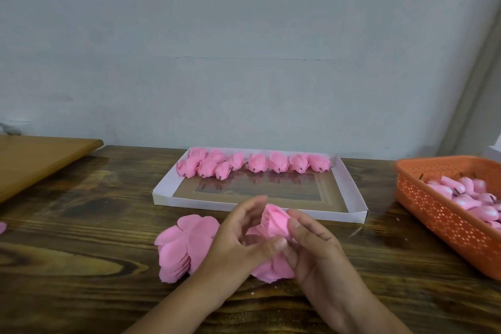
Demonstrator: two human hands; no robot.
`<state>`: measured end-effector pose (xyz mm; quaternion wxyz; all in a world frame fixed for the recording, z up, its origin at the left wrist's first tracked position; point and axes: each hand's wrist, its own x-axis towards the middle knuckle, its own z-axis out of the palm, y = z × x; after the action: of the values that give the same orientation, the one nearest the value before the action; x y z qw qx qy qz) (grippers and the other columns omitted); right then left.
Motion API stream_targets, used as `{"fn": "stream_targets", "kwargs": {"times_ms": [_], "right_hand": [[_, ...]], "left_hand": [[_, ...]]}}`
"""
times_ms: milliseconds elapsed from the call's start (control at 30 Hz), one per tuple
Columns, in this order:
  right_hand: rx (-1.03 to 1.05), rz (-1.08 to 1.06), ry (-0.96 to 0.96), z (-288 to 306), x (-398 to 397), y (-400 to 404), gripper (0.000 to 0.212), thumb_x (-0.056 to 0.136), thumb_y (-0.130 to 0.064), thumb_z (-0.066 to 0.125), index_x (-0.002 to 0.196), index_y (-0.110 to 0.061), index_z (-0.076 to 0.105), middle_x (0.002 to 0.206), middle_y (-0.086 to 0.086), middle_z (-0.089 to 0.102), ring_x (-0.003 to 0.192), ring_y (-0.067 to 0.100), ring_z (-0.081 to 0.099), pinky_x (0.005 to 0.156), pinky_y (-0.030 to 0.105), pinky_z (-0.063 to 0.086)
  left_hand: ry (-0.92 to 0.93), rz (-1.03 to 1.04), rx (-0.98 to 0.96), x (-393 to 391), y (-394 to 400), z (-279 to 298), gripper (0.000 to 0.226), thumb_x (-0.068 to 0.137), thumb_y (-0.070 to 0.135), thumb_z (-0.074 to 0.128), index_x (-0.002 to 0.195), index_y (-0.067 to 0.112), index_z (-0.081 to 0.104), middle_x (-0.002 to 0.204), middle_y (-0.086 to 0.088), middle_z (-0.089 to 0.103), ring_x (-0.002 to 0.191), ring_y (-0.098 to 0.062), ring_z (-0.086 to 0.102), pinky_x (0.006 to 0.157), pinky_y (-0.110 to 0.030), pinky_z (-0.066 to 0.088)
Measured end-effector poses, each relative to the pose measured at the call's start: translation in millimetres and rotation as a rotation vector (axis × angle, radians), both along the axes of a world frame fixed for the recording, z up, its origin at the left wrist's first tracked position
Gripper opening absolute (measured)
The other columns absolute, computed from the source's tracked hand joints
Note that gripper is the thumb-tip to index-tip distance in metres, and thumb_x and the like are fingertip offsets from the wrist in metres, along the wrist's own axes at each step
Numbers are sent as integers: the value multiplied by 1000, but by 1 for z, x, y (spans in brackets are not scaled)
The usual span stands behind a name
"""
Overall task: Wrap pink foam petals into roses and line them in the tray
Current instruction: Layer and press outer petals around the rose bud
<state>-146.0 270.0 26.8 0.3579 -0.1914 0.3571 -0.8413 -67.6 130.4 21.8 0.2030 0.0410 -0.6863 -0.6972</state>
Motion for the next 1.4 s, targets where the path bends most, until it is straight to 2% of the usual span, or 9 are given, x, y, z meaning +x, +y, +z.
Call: {"fn": "stream_targets", "kwargs": {"times_ms": [167,233,333,533,733,900,1033,1200,1400], "right_hand": [[-18,120,-44,1,15,-8,46,70,-3,79,115,1,70,85,16,71,66,18,67,58,31,56],[-63,136,-108,-2,18,-10,51,71,-3,74,120,6,65,98,19,69,82,23,70,60,32,60],[-127,167,-199,-6,19,-11,50,74,5,71,123,11,59,126,24,61,113,30,63,81,35,61],[-102,258,-128,3,25,-9,58,53,-16,97,104,2,75,115,18,71,105,23,71,84,28,60],[67,257,-25,5,24,-7,44,74,-15,73,118,-7,71,105,14,72,85,21,72,69,27,59],[371,-121,459,-2,31,-11,24,86,1,72,103,-15,71,84,11,77,74,18,71,67,30,59],[643,-421,988,-12,35,-8,32,88,-16,71,88,-48,68,80,-26,73,77,-1,69,69,14,54],[662,-610,1321,-15,30,-5,27,84,-20,64,102,-39,61,74,-46,56,64,-13,57,57,0,38],[611,-271,851,-2,35,-5,20,85,-22,59,67,-22,69,59,-10,64,57,4,58,57,25,50]], "left_hand": [[38,-92,-23,3,10,1,62,69,49,90,123,32,68,102,-9,75,99,-27,72,79,-43,61],[48,-81,-2,4,12,0,61,71,49,88,126,32,68,115,-13,74,112,-34,69,88,-53,60],[81,-93,6,6,13,5,48,80,48,82,122,30,70,119,-7,74,116,-23,69,85,-34,61],[127,-100,41,9,14,14,32,74,55,82,90,28,77,124,-1,72,114,-22,70,87,-38,61],[1,-54,150,12,11,23,53,77,62,75,106,18,77,117,-10,75,109,-30,72,79,-34,61],[-75,10,284,11,14,26,48,81,62,67,100,18,78,112,-16,75,85,-32,72,57,-32,52],[-59,24,332,10,17,25,38,78,56,61,68,22,77,113,-10,76,103,-32,73,65,-27,56],[-64,16,359,8,20,21,39,89,48,64,60,22,61,118,-14,74,107,-28,71,61,-24,53],[-87,-8,362,10,19,21,48,65,63,73,74,16,73,102,-9,77,67,-27,67,48,-29,47]]}}
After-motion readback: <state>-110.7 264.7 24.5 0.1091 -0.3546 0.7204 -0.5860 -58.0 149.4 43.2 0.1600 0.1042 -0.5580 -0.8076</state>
